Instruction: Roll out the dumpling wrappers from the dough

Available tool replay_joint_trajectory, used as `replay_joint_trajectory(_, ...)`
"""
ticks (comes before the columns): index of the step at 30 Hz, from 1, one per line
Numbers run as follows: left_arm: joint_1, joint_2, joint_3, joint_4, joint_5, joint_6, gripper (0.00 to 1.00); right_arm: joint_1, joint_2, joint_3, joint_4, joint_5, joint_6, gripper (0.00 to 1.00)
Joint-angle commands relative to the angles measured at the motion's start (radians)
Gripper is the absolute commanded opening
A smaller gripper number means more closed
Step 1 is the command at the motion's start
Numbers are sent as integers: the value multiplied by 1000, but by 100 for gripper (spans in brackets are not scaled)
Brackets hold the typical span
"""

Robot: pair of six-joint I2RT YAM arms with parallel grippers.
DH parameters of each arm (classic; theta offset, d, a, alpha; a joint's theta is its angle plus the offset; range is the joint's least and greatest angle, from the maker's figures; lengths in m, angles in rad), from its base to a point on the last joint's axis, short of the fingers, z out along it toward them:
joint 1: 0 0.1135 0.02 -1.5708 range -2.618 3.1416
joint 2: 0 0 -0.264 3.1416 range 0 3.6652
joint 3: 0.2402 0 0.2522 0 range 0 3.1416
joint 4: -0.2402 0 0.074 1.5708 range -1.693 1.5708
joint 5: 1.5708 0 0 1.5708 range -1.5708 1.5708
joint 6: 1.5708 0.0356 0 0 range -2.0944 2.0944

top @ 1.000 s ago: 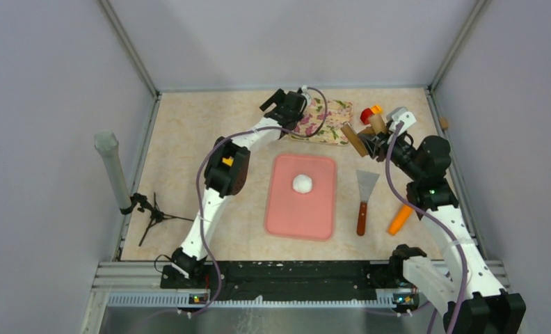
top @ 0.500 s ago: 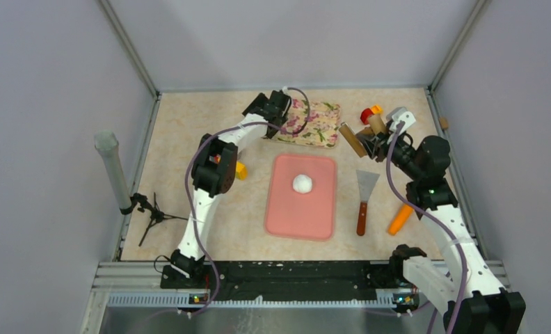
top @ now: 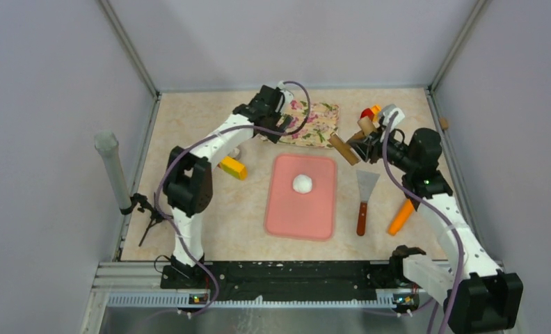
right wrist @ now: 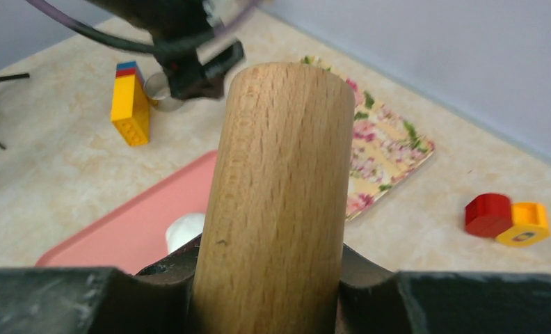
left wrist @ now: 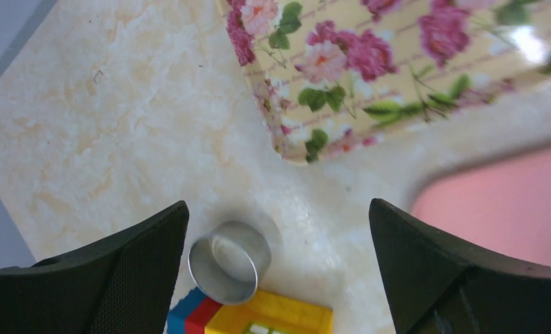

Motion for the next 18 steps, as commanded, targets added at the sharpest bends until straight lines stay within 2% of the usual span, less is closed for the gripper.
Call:
replay_joint_trajectory(1,4,-319,-219,41,250,46,99,59,106,155,-100,-44,1,0)
replay_joint_trajectory(4,13,-447,-434,118,392,99,99,148,211,234,-190,13,-51,0)
replay_joint_trajectory(8,42,-499,-571,149,524,100,99,249,353,311,-204,32,-56,0)
replay_joint_trajectory(13,88,-478,-604,188,663,35,99,332,498,402,-223,14,-47,0)
replay_joint_trajectory(18,108,-413,-605,232,764,-25,99,375,570,364,-179,-5,-77,0)
